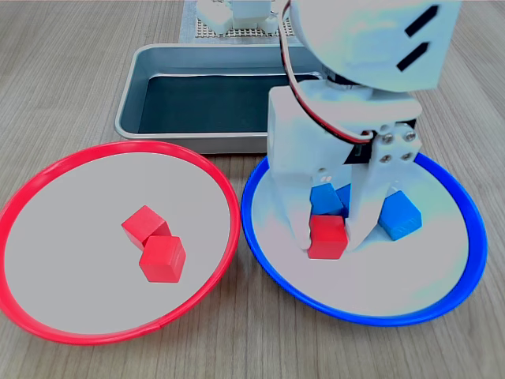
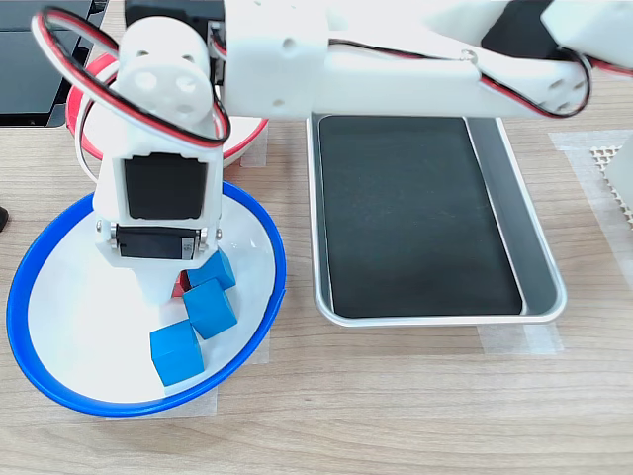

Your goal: Relocate any misplaced blocks to their matching dishes.

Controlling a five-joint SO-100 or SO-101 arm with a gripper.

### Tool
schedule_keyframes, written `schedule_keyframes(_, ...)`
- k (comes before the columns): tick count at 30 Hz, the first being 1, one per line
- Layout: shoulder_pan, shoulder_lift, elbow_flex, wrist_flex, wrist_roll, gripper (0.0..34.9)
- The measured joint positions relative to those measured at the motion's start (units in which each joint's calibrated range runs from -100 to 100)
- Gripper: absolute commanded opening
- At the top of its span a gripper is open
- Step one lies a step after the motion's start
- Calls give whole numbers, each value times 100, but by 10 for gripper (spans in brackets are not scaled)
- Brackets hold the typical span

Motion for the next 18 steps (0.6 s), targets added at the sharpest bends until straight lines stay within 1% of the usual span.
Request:
schedule_keyframes(2, 0, 0, 0, 0, 0, 36)
schedule_keyframes(4, 0, 0, 0, 0, 0, 5)
schedule_keyframes(11, -133, 0, -18, 8, -78, 4)
schedule_keyframes(18, -133, -68, -36, 8, -337, 4)
